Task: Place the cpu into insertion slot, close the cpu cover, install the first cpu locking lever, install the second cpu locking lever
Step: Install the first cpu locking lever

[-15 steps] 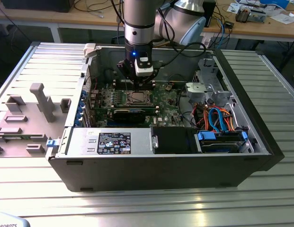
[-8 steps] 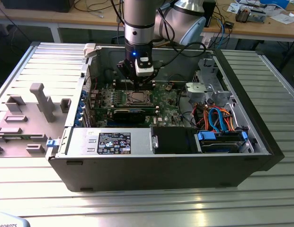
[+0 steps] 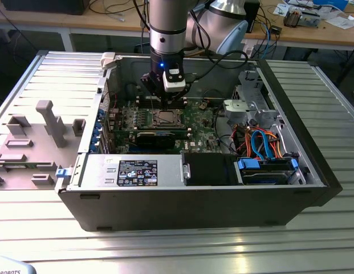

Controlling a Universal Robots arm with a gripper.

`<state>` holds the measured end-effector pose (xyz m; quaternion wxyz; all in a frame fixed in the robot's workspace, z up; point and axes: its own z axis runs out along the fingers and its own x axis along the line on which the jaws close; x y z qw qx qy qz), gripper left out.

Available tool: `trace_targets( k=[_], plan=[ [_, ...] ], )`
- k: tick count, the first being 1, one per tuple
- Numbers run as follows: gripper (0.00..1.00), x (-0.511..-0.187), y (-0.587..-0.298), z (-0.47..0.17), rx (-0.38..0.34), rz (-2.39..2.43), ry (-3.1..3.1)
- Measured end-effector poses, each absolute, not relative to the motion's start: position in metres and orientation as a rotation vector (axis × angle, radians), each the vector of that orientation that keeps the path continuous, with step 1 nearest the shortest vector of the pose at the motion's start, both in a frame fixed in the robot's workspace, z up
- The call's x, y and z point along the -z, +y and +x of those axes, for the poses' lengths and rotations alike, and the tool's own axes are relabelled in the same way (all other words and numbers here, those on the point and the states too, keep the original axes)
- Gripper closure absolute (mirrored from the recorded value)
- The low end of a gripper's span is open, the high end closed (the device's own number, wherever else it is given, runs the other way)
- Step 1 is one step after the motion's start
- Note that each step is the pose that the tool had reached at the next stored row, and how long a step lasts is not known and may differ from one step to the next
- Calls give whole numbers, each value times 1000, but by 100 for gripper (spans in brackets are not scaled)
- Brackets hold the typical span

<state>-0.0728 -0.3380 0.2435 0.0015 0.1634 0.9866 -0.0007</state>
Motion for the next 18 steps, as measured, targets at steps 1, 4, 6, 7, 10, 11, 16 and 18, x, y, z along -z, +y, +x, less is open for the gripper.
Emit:
trace_targets(
  k=[1, 4, 6, 7, 10, 11, 16, 18],
  plan=[
    [84, -244, -338, -73, 2, 511, 3097],
    [84, -244, -338, -73, 2, 504, 3098],
    [84, -244, -338, -73, 2, 501, 3098],
    [84, -244, -338, -73, 2, 498, 3099],
    [84, -244, -338, -73, 2, 492, 3100],
    [84, -244, -338, -73, 2, 491, 3100],
    [84, -244, -338, -73, 2, 479, 3102],
    [84, -244, -338, -73, 2, 475, 3102]
  ],
)
